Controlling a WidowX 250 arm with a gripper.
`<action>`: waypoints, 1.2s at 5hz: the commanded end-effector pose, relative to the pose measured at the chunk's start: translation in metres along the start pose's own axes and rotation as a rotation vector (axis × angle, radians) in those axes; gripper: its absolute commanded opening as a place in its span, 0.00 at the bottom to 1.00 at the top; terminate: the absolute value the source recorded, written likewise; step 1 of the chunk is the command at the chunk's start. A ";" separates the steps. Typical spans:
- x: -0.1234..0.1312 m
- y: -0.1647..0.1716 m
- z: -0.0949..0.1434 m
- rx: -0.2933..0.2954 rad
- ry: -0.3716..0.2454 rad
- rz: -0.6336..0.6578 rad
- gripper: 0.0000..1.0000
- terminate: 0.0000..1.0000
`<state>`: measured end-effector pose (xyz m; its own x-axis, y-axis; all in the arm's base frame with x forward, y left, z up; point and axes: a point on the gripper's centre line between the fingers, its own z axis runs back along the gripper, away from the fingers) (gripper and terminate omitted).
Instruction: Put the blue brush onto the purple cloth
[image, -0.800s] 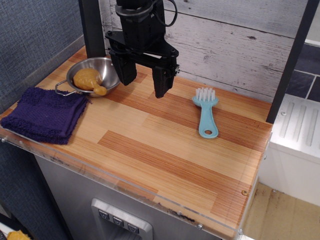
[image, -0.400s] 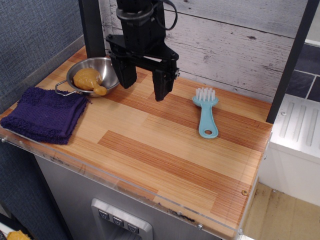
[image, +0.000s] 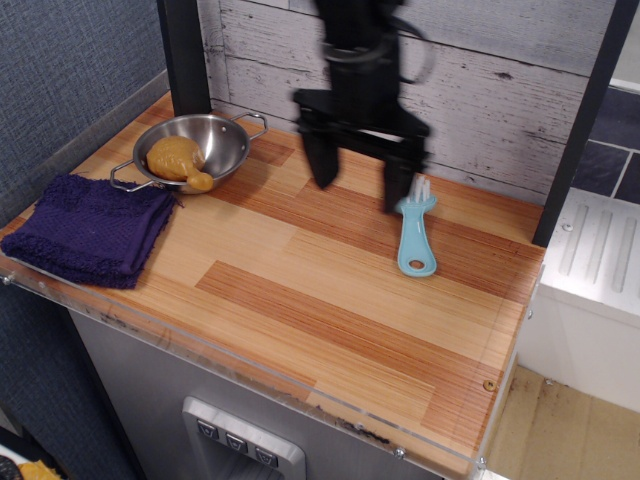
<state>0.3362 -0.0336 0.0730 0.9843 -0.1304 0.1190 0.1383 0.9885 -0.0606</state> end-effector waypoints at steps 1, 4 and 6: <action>0.045 -0.015 -0.012 0.103 -0.045 0.093 1.00 0.00; 0.043 0.006 -0.051 0.180 0.000 0.208 1.00 0.00; 0.043 0.005 -0.065 0.162 0.015 0.199 0.00 0.00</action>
<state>0.3836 -0.0446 0.0074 0.9944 0.0620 0.0852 -0.0687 0.9946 0.0784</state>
